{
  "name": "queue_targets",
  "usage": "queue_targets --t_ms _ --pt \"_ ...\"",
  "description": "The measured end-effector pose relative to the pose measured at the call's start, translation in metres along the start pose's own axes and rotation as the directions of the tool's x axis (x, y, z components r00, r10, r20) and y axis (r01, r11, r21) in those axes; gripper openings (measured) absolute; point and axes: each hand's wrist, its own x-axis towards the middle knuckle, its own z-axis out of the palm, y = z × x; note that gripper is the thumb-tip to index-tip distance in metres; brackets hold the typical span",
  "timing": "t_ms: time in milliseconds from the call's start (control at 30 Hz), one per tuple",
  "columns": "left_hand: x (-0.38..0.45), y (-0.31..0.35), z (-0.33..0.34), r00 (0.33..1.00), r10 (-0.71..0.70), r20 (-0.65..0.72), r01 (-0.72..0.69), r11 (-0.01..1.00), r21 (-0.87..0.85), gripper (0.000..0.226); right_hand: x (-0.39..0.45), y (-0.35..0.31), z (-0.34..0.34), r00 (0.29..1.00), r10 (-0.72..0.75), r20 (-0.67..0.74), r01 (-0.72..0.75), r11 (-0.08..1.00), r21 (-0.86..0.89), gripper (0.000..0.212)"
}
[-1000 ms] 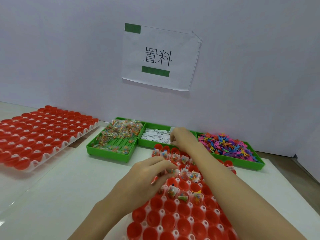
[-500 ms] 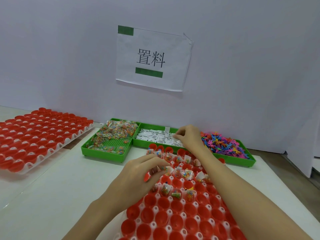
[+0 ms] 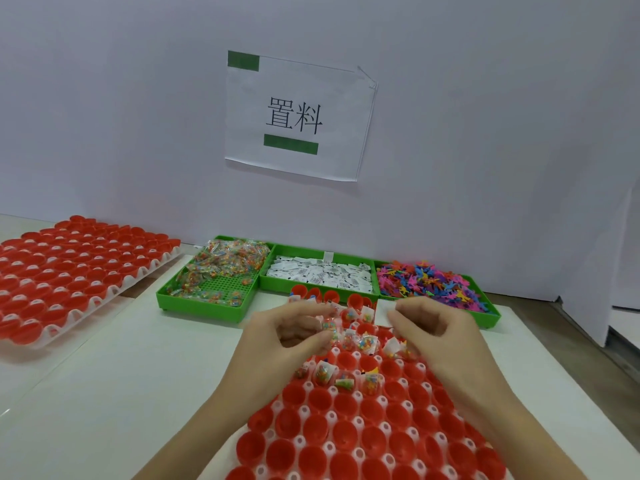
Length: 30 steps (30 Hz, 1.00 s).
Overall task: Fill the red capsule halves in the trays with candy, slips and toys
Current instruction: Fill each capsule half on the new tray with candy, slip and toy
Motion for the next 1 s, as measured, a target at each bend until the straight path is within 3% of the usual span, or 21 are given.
queue_targets --t_ms 133,467,600,700,800,900,1000 --pt "-0.007 0.002 0.011 0.997 -0.013 0.07 0.013 1.0 0.001 0.026 -0.034 0.002 0.013 0.998 0.003 0.07 -0.005 1.0 0.03 0.013" --pt "-0.012 0.008 0.018 0.981 -0.036 0.191 0.045 0.998 -0.039 0.018 -0.041 0.016 0.021 0.996 -0.068 -0.064 0.061 0.993 -0.098 0.011" --pt "-0.013 0.006 0.02 0.979 -0.033 0.2 0.042 0.998 -0.041 0.02 -0.043 0.015 0.023 0.997 -0.072 -0.038 0.068 0.993 -0.099 0.01" --pt "-0.011 0.006 0.018 0.99 -0.025 0.14 0.028 0.999 -0.023 0.017 -0.04 0.011 0.021 0.998 -0.068 0.017 0.069 0.992 -0.108 0.006" --pt "-0.005 0.006 0.008 0.999 0.0 -0.042 0.003 0.997 0.074 0.018 -0.022 0.009 0.016 0.995 -0.088 0.05 0.098 0.96 -0.263 0.013" --pt "0.001 0.006 -0.004 0.988 -0.02 -0.152 0.031 0.997 0.073 0.016 0.009 0.01 0.015 0.983 -0.177 0.043 0.178 0.885 -0.43 0.018" --pt "0.002 0.004 -0.01 0.984 -0.024 -0.179 0.041 0.995 0.091 0.016 0.044 0.012 0.018 0.96 -0.241 0.145 0.279 0.757 -0.591 0.022"
